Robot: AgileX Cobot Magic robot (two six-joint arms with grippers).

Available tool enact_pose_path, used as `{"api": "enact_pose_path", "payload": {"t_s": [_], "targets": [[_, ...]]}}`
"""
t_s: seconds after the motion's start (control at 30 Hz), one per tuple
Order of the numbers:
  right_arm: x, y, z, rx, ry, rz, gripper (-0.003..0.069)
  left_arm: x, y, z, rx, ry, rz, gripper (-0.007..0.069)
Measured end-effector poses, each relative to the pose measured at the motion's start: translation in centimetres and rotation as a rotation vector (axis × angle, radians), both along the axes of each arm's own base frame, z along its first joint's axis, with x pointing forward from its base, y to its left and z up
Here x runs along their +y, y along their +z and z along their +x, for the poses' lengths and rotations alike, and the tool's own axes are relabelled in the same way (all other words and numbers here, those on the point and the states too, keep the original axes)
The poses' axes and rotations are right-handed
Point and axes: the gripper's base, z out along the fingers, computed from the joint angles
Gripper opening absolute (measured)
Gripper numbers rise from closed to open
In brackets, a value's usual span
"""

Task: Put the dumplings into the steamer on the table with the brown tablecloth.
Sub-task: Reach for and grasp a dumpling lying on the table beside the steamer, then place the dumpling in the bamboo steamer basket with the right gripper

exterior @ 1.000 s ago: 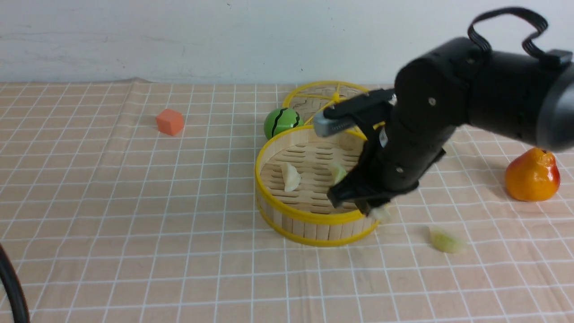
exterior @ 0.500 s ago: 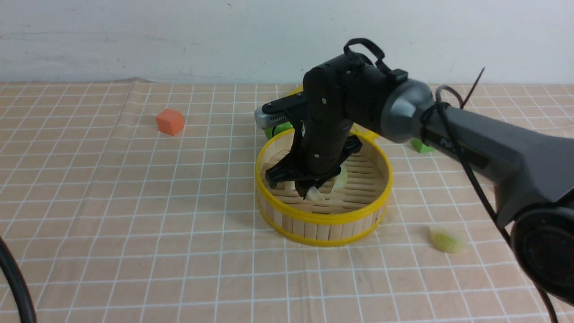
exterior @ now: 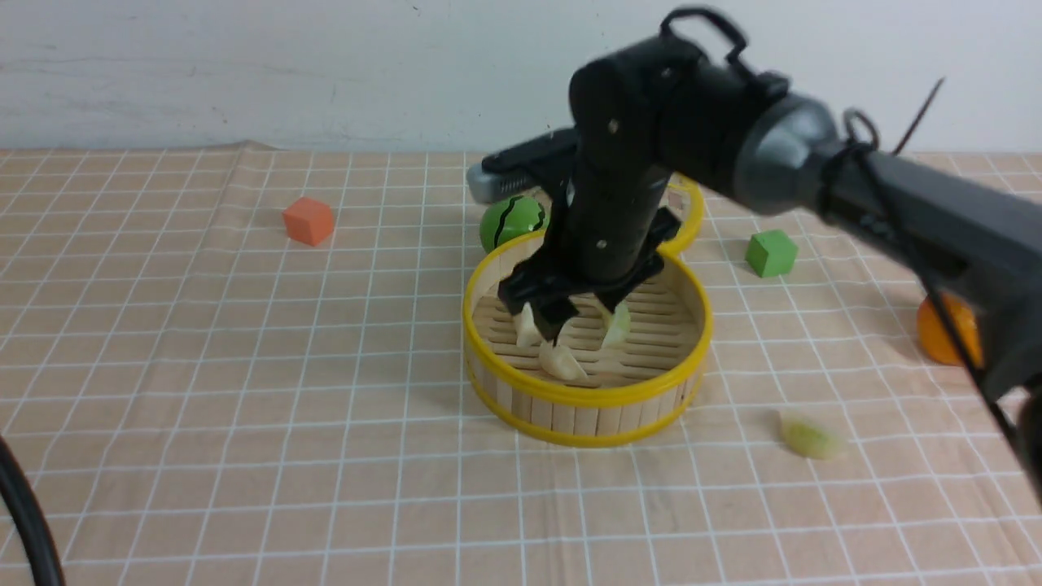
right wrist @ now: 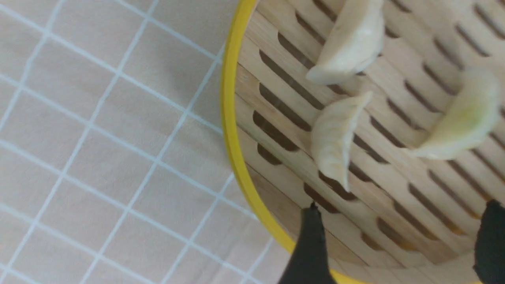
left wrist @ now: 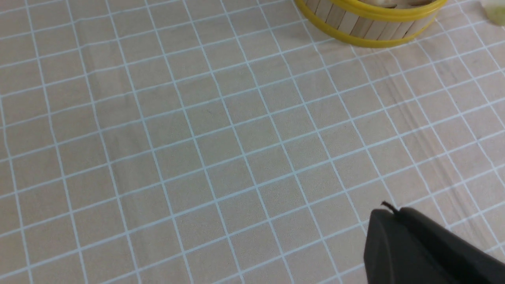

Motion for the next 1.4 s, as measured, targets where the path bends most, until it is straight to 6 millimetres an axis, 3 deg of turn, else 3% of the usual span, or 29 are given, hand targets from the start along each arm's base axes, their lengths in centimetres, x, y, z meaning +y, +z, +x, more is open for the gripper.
{"api": "enact_pose_path", "payload": {"t_s": [0.07, 0.1, 0.13, 0.2, 0.27, 0.33, 0.4, 0.53, 0.63, 0.9, 1.0, 1.13, 1.17, 1.27, 1.33, 1.4], "targets": [[-1.3, 2.9, -0.9, -0.061, 0.029, 0.003, 0.0522, 0.0, 0.0, 0.0, -0.003, -0.001, -0.002, -0.0014], [-1.5, 3.1, -0.9, -0.063, 0.028, -0.001, 0.0522, 0.0, 0.0, 0.0, -0.003, -0.001, -0.002, -0.0014], [-3.6, 4.8, -1.7, -0.086, 0.016, -0.003, 0.0521, -0.1, 0.1, 0.1, -0.017, -0.003, -0.012, -0.0014], [-5.8, 4.6, -2.0, -0.062, -0.020, -0.022, 0.0518, -0.2, 0.2, 0.2, -0.030, -0.005, -0.020, -0.0014], [-8.8, 2.6, -2.5, 0.018, -0.076, -0.071, 0.0514, -0.2, 0.4, 0.2, -0.043, -0.008, -0.029, -0.0014], [-10.3, 1.3, -2.8, 0.065, -0.105, -0.098, 0.0514, -0.3, 0.4, 0.2, -0.043, -0.009, -0.033, -0.0014], [-13.6, -2.4, -3.6, 0.144, -0.171, -0.142, 0.0513, -0.3, 0.4, 0.2, -0.040, -0.011, -0.036, -0.0014], [-16.3, -6.9, -3.8, 0.141, -0.216, -0.138, 0.0513, -0.3, 0.4, 0.2, -0.037, -0.014, -0.041, -0.0014], [-16.8, -9.2, -3.4, 0.107, -0.181, -0.138, 0.0513, -0.3, 0.4, 0.2, -0.037, -0.014, -0.041, -0.0014], [-16.4, -12.6, -1.7, 0.055, -0.075, -0.158, 0.0510, -0.4, 0.3, 0.3, -0.030, -0.015, -0.040, -0.0013], [-16.4, -13.6, -1.6, 0.078, -0.053, -0.181, 0.0451, -0.6, 0.1, 0.6, -0.007, -0.013, -0.024, -0.0013], [-16.5, -13.5, -1.5, 0.080, -0.046, -0.196, 0.0214, -0.8, -0.1, 0.8, 0.013, -0.012, -0.012, -0.0013], [-16.5, -13.2, -1.4, 0.086, -0.047, -0.198, 0.0191, -0.8, -0.1, 0.8, 0.015, -0.012, -0.011, -0.0013], [-16.2, -11.8, -0.9, 0.089, -0.060, -0.183, 0.0209, -0.8, -0.1, 0.9, 0.016, -0.012, -0.010, -0.0013], [-15.2, -9.0, -0.3, 0.065, -0.070, -0.132, 0.0210, -0.8, -0.1, 0.9, 0.016, -0.012, -0.010, -0.0013], [-14.3, -7.6, -0.1, 0.051, -0.067, -0.097, 0.0210, -0.8, -0.1, 0.9, 0.016, -0.012, -0.010, -0.0013]]}}
